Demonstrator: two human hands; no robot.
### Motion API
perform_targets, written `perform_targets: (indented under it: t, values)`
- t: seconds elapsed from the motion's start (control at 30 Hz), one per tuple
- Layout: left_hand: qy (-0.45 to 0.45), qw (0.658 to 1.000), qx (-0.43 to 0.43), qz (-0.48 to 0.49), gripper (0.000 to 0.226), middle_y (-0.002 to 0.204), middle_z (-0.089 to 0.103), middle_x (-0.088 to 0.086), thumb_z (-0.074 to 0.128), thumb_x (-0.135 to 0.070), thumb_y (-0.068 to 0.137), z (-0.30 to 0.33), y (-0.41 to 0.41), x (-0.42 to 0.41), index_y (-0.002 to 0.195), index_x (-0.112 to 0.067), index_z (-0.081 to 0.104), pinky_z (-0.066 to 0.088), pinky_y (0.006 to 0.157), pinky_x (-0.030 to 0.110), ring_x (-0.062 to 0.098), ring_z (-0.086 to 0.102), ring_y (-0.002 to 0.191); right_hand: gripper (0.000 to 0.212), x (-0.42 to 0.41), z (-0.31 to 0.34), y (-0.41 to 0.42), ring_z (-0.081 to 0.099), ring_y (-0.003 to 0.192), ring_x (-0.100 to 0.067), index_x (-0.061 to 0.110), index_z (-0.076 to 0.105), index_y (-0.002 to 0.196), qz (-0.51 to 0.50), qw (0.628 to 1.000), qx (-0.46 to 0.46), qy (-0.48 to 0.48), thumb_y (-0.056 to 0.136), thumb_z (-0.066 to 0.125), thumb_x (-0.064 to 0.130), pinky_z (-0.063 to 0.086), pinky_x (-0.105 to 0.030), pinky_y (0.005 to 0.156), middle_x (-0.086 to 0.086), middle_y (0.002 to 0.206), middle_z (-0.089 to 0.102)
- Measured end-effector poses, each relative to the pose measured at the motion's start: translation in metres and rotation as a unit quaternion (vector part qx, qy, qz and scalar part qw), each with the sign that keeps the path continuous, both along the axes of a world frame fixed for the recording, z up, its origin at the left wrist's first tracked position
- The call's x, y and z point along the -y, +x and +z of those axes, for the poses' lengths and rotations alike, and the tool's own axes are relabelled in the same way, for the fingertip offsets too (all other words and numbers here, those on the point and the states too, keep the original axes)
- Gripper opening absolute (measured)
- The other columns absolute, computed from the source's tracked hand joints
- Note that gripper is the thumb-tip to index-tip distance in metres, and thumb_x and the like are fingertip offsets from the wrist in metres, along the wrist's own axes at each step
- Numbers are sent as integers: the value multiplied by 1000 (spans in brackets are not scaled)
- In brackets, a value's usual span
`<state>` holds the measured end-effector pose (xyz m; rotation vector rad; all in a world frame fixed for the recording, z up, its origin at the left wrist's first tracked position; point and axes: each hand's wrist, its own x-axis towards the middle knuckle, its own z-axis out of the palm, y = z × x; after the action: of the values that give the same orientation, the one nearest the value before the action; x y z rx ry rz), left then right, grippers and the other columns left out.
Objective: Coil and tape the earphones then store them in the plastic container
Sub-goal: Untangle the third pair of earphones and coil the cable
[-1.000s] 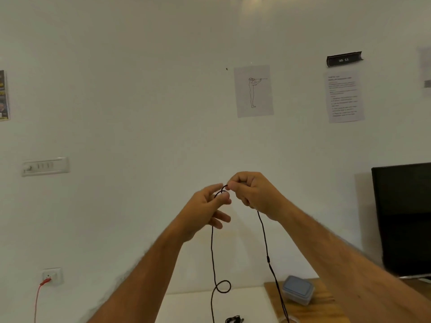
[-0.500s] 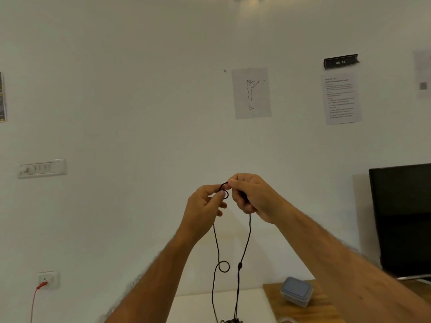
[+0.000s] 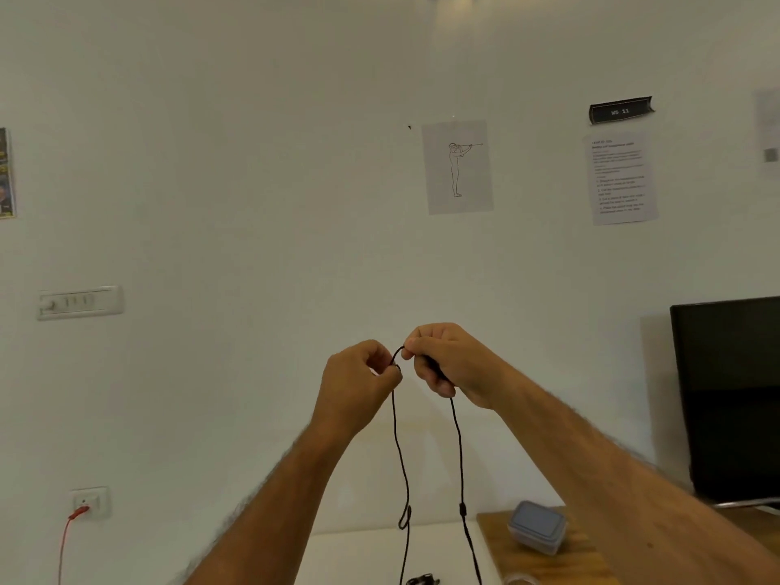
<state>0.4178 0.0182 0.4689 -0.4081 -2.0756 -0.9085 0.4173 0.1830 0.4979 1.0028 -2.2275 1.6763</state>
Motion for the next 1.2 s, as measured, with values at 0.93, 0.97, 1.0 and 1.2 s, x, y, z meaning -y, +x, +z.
perform_targets:
  t: [0.93, 0.97, 1.0, 1.2]
  values:
    - [54, 942, 299, -144, 23, 54, 37, -5, 39, -14, 95, 54, 5, 32, 83, -10, 57, 52, 56, 32, 10, 38, 45, 42, -59, -36, -28, 38, 45, -13, 3, 54, 119, 87, 980, 171, 50, 100, 47, 40, 53, -36, 61, -3, 63, 47]
    - [23, 937, 312, -156, 24, 56, 38, -5, 39, -15, 96, 53, 7, 24, 86, -10, 59, 53, 56, 32, 10, 40, 48, 41, -51, -32, -25, 37, 46, -12, 3, 55, 118, 91, 984, 147, 48, 97, 55, 38, 52, -34, 57, -3, 64, 48]
    - [-2, 932, 320, -171, 25, 58, 38, -5, 38, -16, 97, 51, 9, 18, 89, -10, 61, 53, 56, 31, 10, 42, 51, 39, -44, -26, -22, 36, 46, -12, 2, 56, 116, 85, 987, 125, 47, 95, 59, 35, 49, -30, 53, -2, 63, 47]
    - [-5, 917, 305, -256, 26, 62, 33, -6, 39, -23, 105, 44, 11, 25, 98, -10, 61, 24, 43, 18, 7, 32, 50, 14, -37, 4, -17, 19, 45, -11, 5, 66, 90, -6, 1000, 7, 5, 95, 63, 18, 16, -20, 41, 1, 53, 30]
